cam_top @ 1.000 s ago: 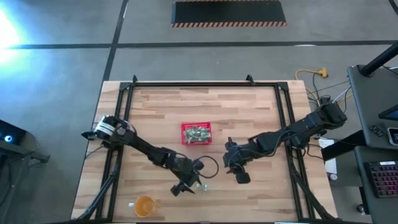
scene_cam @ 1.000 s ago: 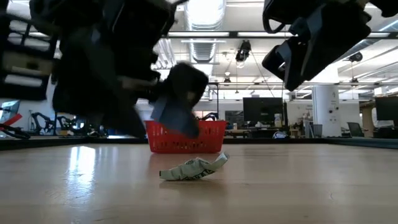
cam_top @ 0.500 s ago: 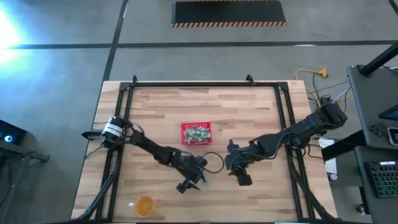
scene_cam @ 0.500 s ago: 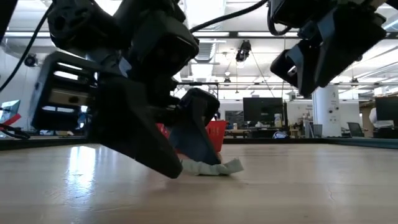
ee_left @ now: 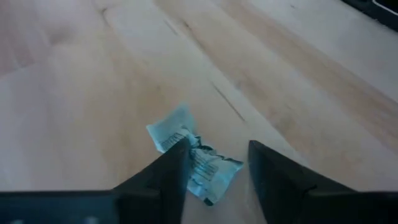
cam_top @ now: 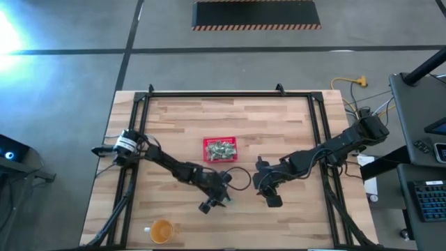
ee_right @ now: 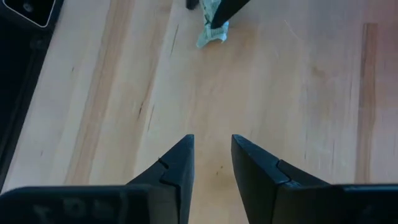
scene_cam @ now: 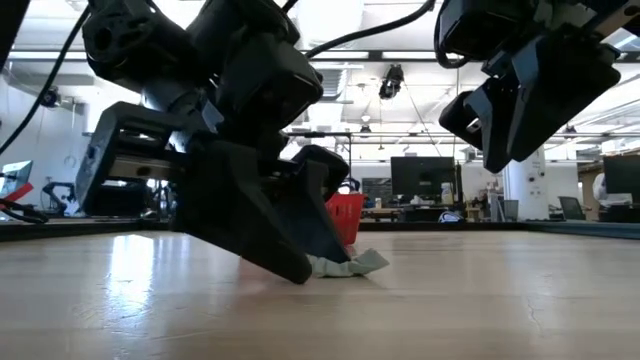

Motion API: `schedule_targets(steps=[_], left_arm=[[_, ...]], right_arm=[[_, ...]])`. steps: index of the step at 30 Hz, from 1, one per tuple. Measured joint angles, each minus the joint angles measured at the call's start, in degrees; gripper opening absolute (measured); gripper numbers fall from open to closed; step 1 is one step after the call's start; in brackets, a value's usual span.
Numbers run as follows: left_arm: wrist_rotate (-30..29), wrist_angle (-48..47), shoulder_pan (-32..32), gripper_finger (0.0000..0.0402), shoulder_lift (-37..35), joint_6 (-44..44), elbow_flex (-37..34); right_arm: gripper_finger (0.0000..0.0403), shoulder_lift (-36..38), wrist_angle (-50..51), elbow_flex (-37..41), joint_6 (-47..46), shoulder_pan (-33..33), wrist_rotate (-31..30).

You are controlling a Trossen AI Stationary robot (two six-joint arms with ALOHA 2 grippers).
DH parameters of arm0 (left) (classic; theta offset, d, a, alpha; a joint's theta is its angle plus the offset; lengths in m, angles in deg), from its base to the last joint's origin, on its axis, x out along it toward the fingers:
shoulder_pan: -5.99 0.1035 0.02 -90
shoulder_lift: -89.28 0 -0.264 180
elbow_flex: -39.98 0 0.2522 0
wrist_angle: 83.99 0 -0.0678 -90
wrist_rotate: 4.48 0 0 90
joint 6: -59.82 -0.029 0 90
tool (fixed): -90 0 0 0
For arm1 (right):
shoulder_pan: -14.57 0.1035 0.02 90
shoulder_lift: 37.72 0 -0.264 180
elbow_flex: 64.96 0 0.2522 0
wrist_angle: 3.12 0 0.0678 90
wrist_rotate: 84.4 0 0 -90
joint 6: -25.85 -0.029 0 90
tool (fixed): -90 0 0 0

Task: Pick and place items into bin
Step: Put the stevia packet into the red bin

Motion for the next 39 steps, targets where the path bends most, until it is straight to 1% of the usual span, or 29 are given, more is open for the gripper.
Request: schedule_targets(steps=[7,9,11,14,17,19,22,24,28,30,31,33,39], left_arm=[[-0.26,-0.91,0.41,0.0042,-0.12,0.04,0.00],[-0.32,-1.32,0.41,0.0017,-0.54,0.04,-0.01],[-0.45,-1.86,0.41,0.0009,-1.12,0.07,-0.11],[-0.77,-2.75,0.41,0.0018,-2.59,0.08,-0.26],[-1.81,-3.69,0.41,0.0024,-5.54,-0.43,-0.24],[-5.10,-5.64,0.39,0.0024,-7.43,-1.72,-0.22],[-12.25,-10.66,0.37,0.0016,-10.73,-3.91,-0.24],[-18.85,-13.97,0.39,0.0010,-13.34,-5.79,-0.11],[-34.45,-18.31,0.53,0.0006,-17.53,-9.90,-0.26],[-40.60,-19.04,1.05,0.0005,-19.23,-12.31,-0.75],[-42.57,-18.70,1.58,0.0005,-19.82,-13.52,-0.80],[-44.73,-20.32,2.95,0.0005,-20.91,-14.77,-1.07],[-45.20,-22.77,8.06,0.0021,-20.87,-14.72,-1.16]], right_arm=[[0.0090,0.00,-1.04,0.00,0.42,0.00,-0.04],[0.0088,0.02,-1.04,0.00,0.50,0.00,-0.04],[0.0086,0.02,-1.06,0.00,0.58,0.00,-0.04],[0.0083,0.00,-1.15,0.00,0.58,0.00,-0.04],[0.0081,0.00,-1.23,0.00,0.58,0.00,-0.04],[0.0082,0.00,-1.19,0.00,0.58,0.00,-0.03],[0.0084,0.00,-1.19,0.02,0.58,0.00,-0.04],[0.0086,0.00,-1.24,0.05,0.58,0.00,-0.04],[0.0085,0.00,-1.23,0.17,0.72,0.00,-0.03],[0.0082,0.00,-1.27,0.17,1.25,0.00,-0.05],[0.0080,0.00,-1.28,0.21,1.43,0.00,-0.08],[0.0078,0.00,-1.58,0.26,1.46,0.00,-0.14],[0.0075,0.00,-2.20,0.57,1.66,0.00,-0.32]])
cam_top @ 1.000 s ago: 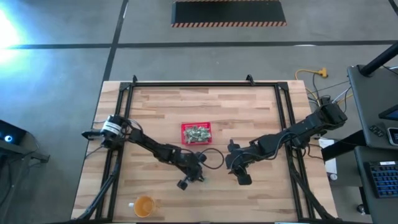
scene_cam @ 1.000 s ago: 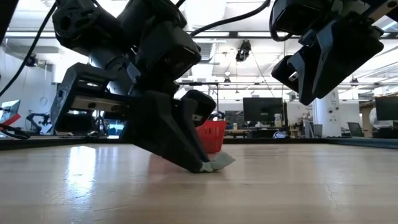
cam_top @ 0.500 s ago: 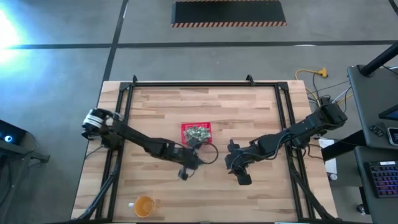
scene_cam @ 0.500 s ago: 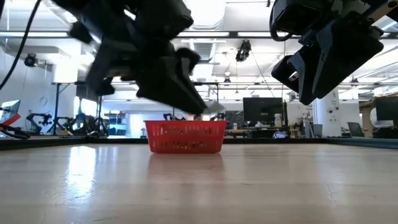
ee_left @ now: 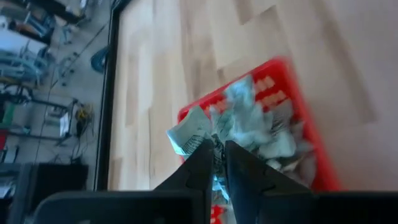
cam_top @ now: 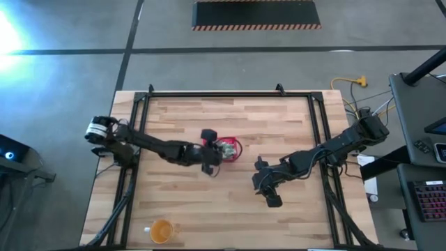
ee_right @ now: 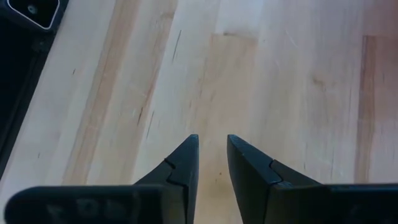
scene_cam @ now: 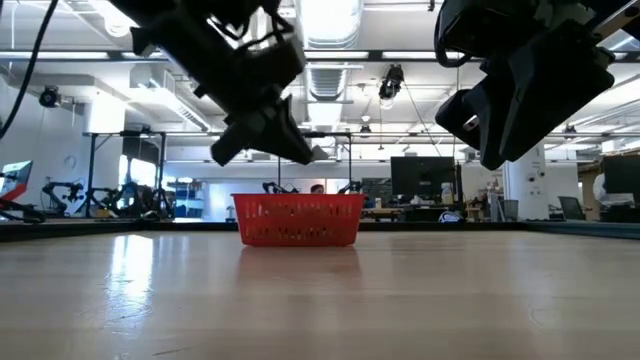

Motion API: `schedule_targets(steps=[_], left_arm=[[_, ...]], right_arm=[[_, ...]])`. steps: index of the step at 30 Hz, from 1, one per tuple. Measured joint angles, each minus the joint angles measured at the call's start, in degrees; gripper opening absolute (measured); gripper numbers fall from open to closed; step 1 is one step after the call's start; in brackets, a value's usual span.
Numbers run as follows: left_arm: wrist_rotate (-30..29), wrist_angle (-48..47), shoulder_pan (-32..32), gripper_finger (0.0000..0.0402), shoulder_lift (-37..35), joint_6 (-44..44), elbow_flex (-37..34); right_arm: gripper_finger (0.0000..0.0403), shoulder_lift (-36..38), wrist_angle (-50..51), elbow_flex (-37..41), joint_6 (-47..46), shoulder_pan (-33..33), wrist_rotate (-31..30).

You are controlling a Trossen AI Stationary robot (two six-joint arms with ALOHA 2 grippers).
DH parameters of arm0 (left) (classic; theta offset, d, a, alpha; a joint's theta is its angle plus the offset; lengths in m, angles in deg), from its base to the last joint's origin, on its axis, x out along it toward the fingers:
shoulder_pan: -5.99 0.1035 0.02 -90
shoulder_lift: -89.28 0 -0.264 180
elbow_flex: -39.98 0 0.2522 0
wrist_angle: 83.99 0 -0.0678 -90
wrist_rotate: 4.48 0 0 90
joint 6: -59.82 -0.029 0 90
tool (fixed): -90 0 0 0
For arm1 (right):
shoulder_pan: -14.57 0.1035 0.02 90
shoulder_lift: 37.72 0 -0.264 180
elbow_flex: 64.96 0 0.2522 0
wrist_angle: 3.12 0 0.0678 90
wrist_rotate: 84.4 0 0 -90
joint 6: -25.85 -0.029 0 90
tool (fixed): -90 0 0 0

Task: Pick and place items into bin
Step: Put the stevia packet into the red bin, then return to Home Position

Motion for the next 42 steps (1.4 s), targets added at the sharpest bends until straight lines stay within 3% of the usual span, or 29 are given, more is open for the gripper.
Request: schedule_targets(steps=[10,20,24,26,33,37,42], left_arm=[[0.35,-3.09,2.16,0.0039,-0.55,1.72,-0.02],[1.40,-3.07,2.08,0.0160,-0.66,1.57,0.13],[1.09,-2.81,1.17,0.0185,-0.86,1.41,2.24],[0.26,-2.96,0.53,0.0189,-2.02,-0.24,2.91],[-9.32,1.45,-0.01,0.0190,-10.09,-5.84,3.09],[-9.04,4.48,0.33,0.0190,-16.98,-5.91,2.39],[-6.52,3.54,0.56,0.0190,-26.29,-5.87,-0.45]], right_arm=[[0.0084,0.00,-0.09,0.59,2.18,-0.02,-1.35],[0.0072,-0.07,-4.81,0.10,3.36,-0.02,-1.29],[0.0070,0.37,-2.52,-2.01,12.41,-0.04,-1.31],[0.0070,0.87,-1.47,-3.54,17.11,-0.12,-3.92],[0.0078,6.57,-0.03,-8.91,32.11,-0.76,-23.62],[0.0079,12.15,-0.25,-9.91,38.40,-2.45,-24.26],[0.0071,20.17,0.56,-8.81,38.00,-5.67,-24.90]])
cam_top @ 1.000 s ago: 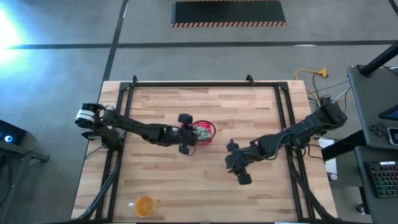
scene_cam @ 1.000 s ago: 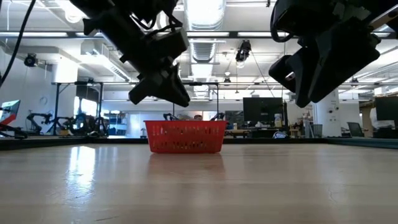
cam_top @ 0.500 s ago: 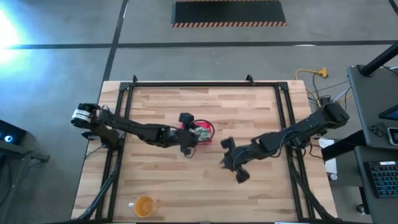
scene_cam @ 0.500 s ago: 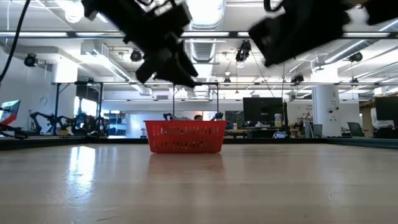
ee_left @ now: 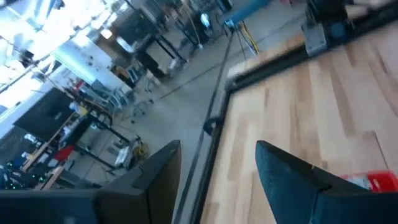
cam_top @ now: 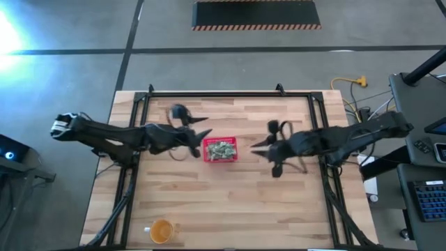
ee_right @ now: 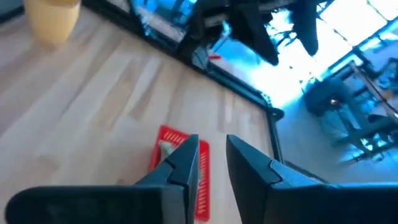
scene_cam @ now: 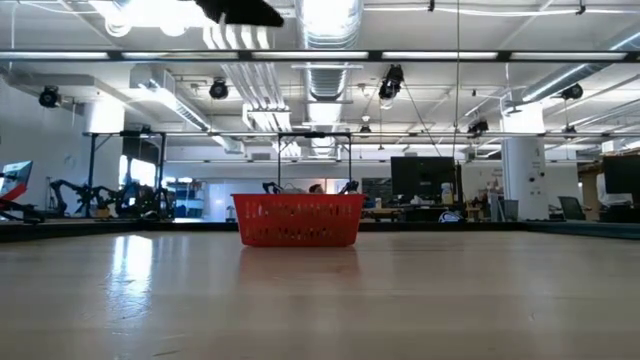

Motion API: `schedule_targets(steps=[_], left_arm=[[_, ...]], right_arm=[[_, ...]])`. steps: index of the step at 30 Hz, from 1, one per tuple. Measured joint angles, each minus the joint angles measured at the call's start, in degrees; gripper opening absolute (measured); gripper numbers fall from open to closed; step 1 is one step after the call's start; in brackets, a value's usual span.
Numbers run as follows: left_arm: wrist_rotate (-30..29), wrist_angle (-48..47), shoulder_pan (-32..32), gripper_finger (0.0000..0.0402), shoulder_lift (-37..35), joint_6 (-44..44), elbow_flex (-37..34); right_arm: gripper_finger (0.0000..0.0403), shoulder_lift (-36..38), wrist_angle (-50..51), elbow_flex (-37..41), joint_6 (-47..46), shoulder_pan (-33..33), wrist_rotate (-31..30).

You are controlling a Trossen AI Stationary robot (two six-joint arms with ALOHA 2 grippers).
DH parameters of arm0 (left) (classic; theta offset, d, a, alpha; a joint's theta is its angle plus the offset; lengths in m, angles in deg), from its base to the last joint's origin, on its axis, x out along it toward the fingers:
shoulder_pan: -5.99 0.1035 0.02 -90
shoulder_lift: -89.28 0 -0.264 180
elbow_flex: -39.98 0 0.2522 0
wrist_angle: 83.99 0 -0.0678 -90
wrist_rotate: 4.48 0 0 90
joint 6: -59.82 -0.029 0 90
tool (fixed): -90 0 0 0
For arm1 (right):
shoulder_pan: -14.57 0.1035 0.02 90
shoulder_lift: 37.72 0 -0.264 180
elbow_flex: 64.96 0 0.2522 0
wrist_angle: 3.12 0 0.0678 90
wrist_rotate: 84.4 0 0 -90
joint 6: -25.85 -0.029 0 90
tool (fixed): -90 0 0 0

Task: Pick and place items into bin
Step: Return to Home Position

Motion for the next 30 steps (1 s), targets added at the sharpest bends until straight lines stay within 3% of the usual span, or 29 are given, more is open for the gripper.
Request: schedule_targets(steps=[6,17,30], left_arm=[[0.95,2.17,-0.01,0.0190,-10.41,2.10,-6.27],[3.18,6.80,-0.05,0.0190,-29.18,6.80,-21.21],[8.36,7.31,-0.01,0.0190,-40.26,9.33,-29.76]], right_arm=[[0.0068,10.64,0.19,5.00,-6.84,-2.76,-0.02],[0.0068,27.28,-18.18,20.47,-6.61,-3.55,-0.28],[0.0068,34.12,-19.79,30.79,-11.25,-3.64,-0.08]])
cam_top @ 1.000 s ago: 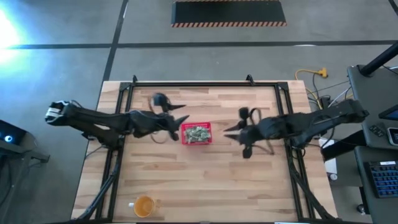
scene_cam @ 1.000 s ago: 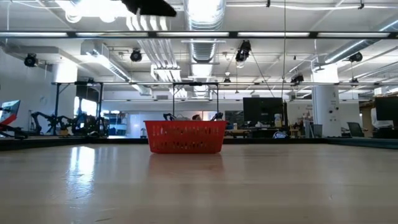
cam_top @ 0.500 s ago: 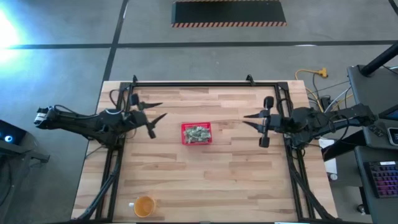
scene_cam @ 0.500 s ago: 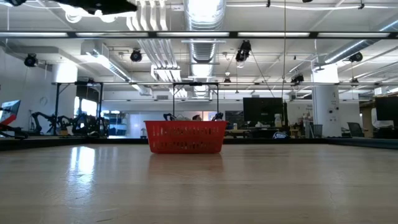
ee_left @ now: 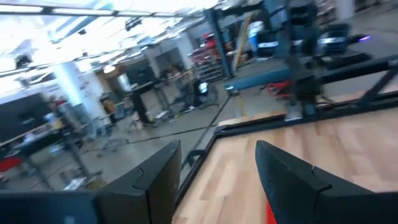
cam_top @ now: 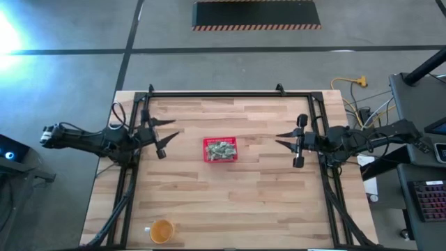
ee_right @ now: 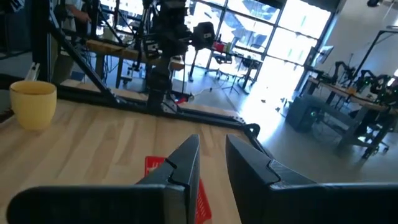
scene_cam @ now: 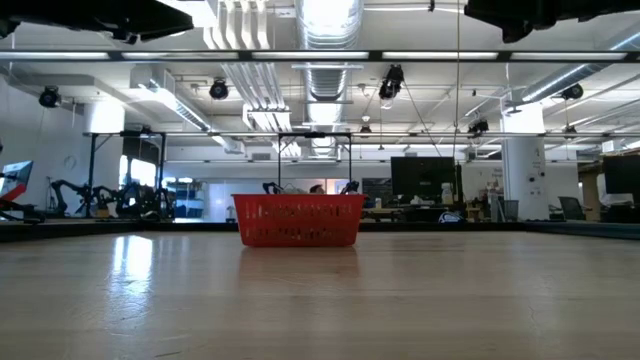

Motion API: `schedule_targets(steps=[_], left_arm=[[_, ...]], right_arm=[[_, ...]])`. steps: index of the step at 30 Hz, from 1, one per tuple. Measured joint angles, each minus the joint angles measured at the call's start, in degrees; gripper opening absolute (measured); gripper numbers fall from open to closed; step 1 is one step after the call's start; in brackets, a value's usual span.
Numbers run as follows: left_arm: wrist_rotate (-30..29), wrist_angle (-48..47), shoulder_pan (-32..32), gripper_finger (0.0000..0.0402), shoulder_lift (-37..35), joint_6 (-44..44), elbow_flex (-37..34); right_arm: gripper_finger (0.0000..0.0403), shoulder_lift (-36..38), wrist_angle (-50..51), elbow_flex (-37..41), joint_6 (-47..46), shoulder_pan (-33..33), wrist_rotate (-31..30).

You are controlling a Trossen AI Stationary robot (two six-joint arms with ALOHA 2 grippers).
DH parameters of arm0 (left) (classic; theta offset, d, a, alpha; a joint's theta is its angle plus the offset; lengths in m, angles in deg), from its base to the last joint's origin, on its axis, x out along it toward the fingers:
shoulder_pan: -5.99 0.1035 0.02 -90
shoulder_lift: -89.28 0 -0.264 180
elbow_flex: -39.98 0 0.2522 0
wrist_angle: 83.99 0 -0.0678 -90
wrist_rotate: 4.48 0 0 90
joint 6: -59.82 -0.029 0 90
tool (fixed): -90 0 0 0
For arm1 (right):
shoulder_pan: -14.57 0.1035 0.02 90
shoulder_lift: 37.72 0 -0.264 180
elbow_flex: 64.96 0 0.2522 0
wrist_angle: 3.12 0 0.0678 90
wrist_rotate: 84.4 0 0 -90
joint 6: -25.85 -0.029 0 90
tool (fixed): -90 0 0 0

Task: Pick and place items into bin
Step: Return to Home Position

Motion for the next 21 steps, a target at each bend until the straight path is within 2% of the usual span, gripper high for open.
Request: schedule_targets(steps=[3,10,15,21], left_arm=[[4.43,-0.30,0.00,0.0190,-2.57,0.11,-1.62],[20.96,1.02,0.02,0.0190,-6.75,-0.50,-5.78],[21.43,3.98,0.08,0.0190,-8.91,-0.78,-8.15],[21.37,-2.07,0.42,0.0190,-14.78,1.40,-8.15]], right_arm=[[0.0068,0.55,-0.31,1.04,-0.18,0.00,0.04],[0.0068,0.87,-1.44,3.21,0.70,0.00,1.34],[0.0068,0.91,-9.00,5.50,4.82,0.03,8.40],[0.0068,4.41,-10.00,8.56,3.91,-0.61,8.96]])
